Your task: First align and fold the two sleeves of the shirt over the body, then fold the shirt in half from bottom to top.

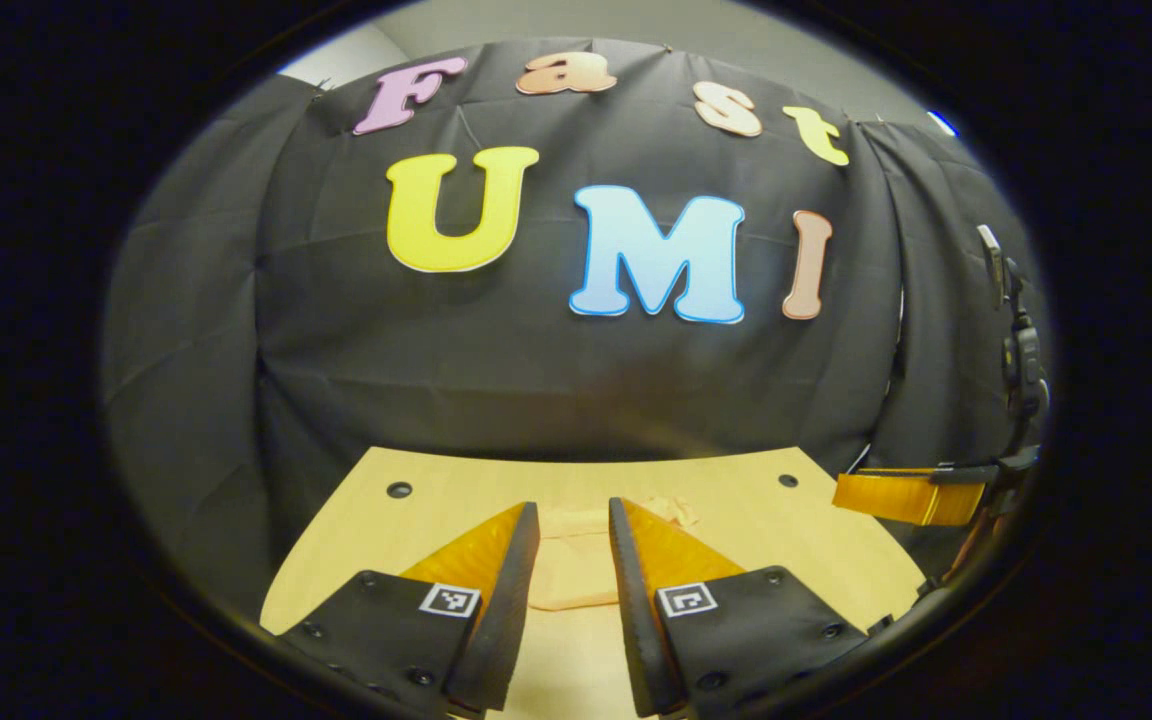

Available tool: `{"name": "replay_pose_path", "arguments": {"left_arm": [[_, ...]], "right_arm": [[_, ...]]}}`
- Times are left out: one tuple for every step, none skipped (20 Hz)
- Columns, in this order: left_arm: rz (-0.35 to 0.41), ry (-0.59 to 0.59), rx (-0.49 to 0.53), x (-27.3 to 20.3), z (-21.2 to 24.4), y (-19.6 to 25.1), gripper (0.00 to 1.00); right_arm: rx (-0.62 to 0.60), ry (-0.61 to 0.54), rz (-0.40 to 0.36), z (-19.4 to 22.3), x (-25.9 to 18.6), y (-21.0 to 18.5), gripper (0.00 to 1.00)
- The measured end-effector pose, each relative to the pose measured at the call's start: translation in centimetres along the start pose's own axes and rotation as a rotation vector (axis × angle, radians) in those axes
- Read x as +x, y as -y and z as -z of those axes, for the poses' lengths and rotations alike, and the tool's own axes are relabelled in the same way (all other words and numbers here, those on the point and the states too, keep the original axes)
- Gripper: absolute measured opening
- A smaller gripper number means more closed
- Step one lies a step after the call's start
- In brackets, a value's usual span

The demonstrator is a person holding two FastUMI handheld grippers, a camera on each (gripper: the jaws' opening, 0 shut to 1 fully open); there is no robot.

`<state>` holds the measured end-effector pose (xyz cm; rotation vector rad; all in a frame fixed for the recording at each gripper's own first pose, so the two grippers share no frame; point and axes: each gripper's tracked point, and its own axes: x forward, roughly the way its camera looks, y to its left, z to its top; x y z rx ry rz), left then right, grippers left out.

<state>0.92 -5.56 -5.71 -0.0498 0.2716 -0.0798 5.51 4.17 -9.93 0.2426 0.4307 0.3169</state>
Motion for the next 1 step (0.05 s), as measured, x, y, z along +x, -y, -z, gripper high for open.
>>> {"name": "replay_pose_path", "arguments": {"left_arm": [[0.000,-0.002,0.002,-0.04,0.18,-0.17,0.46]], "right_arm": [[-0.003,0.002,0.005,0.16,-0.14,0.02,0.48]]}}
